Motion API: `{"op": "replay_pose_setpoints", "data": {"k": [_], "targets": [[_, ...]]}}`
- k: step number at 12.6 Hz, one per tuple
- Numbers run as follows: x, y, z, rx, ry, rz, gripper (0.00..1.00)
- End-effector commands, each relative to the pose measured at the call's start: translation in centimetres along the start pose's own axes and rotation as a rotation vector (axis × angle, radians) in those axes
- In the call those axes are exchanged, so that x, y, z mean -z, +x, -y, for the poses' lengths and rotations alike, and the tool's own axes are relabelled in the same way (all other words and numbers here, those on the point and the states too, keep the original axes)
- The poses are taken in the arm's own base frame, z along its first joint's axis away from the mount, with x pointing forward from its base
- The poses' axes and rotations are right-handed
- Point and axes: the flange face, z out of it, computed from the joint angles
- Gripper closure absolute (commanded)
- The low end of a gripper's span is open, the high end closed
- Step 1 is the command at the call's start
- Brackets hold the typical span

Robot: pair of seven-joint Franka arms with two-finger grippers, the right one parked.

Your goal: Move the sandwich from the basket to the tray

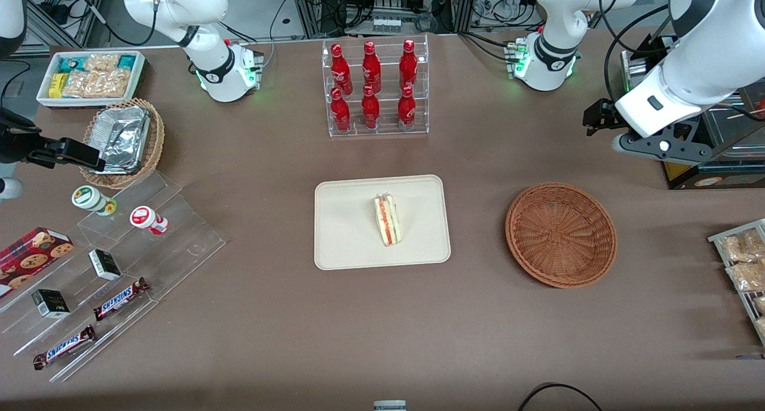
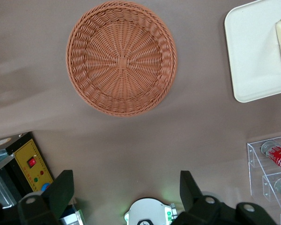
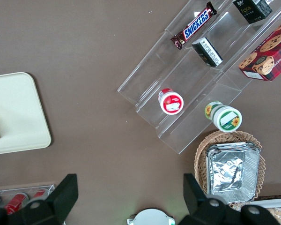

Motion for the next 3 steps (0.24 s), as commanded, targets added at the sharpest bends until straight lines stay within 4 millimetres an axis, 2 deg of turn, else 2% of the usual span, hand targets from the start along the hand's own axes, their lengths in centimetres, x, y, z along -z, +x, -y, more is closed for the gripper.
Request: {"op": "replay_pose_setpoints", "data": {"k": [1,3], "targets": [[1.3,-1.6,2.2,0.036,0.007,-0.011,0.0],[1.5,-1.9,3.9,0.067,-0.001,-0.014,0.0]]}}
